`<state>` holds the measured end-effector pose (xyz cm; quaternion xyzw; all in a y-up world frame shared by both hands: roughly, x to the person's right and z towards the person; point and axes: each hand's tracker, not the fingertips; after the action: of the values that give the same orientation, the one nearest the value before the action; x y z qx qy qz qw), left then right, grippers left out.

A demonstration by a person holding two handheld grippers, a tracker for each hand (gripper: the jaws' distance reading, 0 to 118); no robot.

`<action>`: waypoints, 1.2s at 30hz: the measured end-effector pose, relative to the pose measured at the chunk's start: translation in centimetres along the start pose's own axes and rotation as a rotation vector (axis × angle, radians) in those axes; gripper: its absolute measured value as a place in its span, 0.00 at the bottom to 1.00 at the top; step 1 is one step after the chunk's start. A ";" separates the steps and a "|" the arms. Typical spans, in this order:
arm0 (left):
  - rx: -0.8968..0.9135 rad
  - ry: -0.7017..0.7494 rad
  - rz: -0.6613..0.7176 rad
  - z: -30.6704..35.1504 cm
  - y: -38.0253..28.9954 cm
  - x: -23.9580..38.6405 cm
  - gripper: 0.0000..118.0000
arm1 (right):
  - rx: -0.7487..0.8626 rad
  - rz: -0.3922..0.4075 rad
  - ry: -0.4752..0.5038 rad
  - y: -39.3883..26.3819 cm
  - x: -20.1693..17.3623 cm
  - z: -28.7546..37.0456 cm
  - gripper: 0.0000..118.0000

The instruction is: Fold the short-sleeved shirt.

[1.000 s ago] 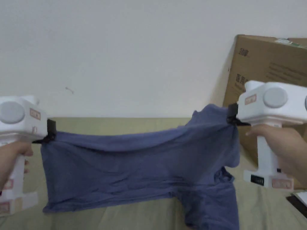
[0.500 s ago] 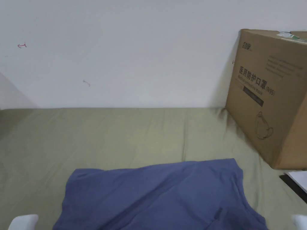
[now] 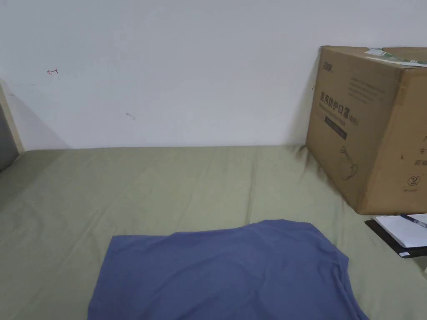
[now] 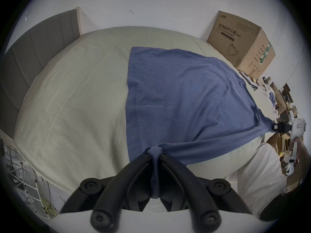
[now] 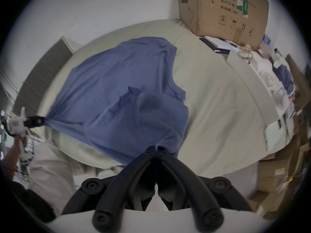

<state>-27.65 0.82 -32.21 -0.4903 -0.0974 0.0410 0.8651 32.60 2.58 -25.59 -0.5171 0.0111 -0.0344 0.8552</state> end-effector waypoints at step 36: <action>0.403 0.030 0.051 12.5 0.1 4.4 0.00 | 0.760 0.098 0.104 -1.7 -11.6 11.0 0.00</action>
<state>-25.99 12.13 -25.47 -0.3100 -0.0619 0.0742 0.9458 21.60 12.32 -19.22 -0.1595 0.0657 -0.0212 0.9848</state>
